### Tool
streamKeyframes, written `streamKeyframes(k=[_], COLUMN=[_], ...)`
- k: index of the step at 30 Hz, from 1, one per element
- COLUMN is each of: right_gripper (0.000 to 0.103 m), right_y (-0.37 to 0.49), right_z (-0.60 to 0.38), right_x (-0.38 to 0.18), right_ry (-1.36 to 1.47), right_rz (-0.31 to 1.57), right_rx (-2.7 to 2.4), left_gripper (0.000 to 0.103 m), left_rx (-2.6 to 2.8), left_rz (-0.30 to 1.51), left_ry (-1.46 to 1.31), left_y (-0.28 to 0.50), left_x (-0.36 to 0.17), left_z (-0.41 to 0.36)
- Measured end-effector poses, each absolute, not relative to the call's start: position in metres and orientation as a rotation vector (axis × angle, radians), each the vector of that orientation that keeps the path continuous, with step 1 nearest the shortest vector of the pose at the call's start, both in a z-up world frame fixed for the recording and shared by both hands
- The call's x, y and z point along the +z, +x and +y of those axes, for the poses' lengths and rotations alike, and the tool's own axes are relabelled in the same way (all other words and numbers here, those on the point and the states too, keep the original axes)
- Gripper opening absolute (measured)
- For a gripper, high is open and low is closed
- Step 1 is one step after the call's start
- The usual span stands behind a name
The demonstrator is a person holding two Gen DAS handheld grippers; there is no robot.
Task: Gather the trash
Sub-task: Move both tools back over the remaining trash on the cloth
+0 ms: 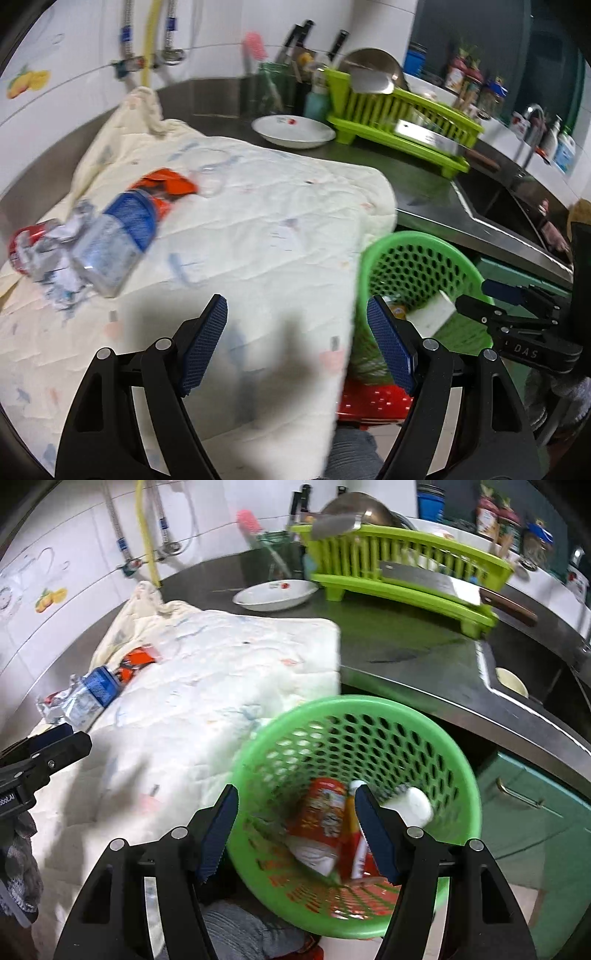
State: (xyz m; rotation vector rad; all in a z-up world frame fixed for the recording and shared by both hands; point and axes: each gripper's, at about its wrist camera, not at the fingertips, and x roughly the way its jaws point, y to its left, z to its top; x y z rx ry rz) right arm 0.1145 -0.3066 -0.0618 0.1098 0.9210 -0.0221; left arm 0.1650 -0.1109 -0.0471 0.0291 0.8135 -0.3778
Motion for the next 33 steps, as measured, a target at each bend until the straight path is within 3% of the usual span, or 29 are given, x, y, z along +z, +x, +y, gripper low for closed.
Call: streamKeyframes(k=[22,24,33], right_gripper=[0.066,0.066,0.067], right_y=[0.184,0.191,0.225], right_z=[-0.176,-0.166,-0.118], right_x=[-0.05,-0.048,-0.047], right_ry=[0.041,0.04,0.016], right_rz=[0.951,0.955,0.974], right_rx=[0.186,0.2,0.244], left_gripper=[0.077,0.072,0.07], left_rx=[-0.018,-0.012,-0.053], left_rz=[0.745,0.755,0.778], left_ry=[-0.03,-0.049,-0.097], left_y=[0.194,0.202,0.241], left_x=[-0.037,-0.041,-0.064], left_z=[0.076,0.09,0.114])
